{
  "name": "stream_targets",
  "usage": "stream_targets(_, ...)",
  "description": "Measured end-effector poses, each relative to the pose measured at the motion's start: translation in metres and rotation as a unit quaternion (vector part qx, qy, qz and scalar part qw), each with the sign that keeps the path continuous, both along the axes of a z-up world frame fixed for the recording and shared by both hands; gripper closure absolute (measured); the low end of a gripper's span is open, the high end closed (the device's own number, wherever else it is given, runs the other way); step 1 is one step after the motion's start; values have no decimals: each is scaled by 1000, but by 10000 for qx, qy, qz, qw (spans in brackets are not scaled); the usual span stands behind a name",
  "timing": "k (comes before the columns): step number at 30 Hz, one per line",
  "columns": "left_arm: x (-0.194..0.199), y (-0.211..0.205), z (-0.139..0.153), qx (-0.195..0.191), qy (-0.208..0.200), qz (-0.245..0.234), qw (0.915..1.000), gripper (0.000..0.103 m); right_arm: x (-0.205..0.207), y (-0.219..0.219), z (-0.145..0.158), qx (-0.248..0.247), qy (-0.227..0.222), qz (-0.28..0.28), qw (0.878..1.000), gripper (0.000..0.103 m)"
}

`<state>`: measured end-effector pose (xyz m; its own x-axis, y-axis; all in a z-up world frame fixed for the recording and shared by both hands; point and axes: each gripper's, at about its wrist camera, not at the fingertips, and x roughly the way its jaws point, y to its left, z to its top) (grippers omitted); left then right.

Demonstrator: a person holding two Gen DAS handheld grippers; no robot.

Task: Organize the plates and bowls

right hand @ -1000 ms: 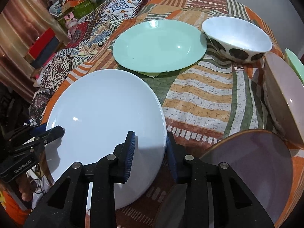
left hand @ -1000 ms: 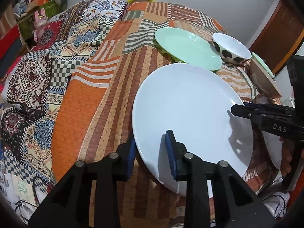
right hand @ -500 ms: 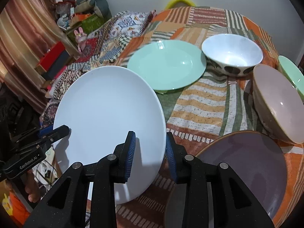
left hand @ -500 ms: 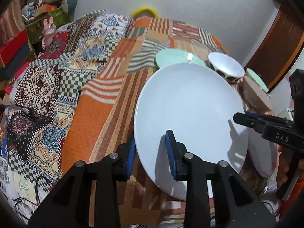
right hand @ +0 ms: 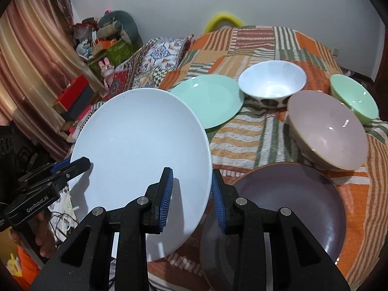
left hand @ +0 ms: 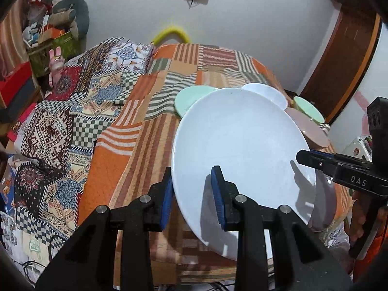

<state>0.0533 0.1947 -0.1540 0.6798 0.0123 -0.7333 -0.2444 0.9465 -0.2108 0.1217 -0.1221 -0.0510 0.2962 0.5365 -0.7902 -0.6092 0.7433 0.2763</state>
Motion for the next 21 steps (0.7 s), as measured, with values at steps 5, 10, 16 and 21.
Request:
stream_targets(5, 2, -18, 10, 82, -83, -140, 9998, 73, 0, -19, 10, 117, -105, -139, 9998, 74)
stream_targets(10, 5, -35, 17, 120, -117, -261, 9995, 73, 1, -40, 15, 200, -186, -270, 9993, 74)
stream_targets(16, 12, -55, 22, 149, -106, -435, 9989, 73, 0, -63, 19, 306, -202, -451, 9983, 74)
stream_targets(21, 19, -70, 23, 155, -53, -587, 9981, 73, -1, -81, 21, 342, -234, -595, 9974, 74)
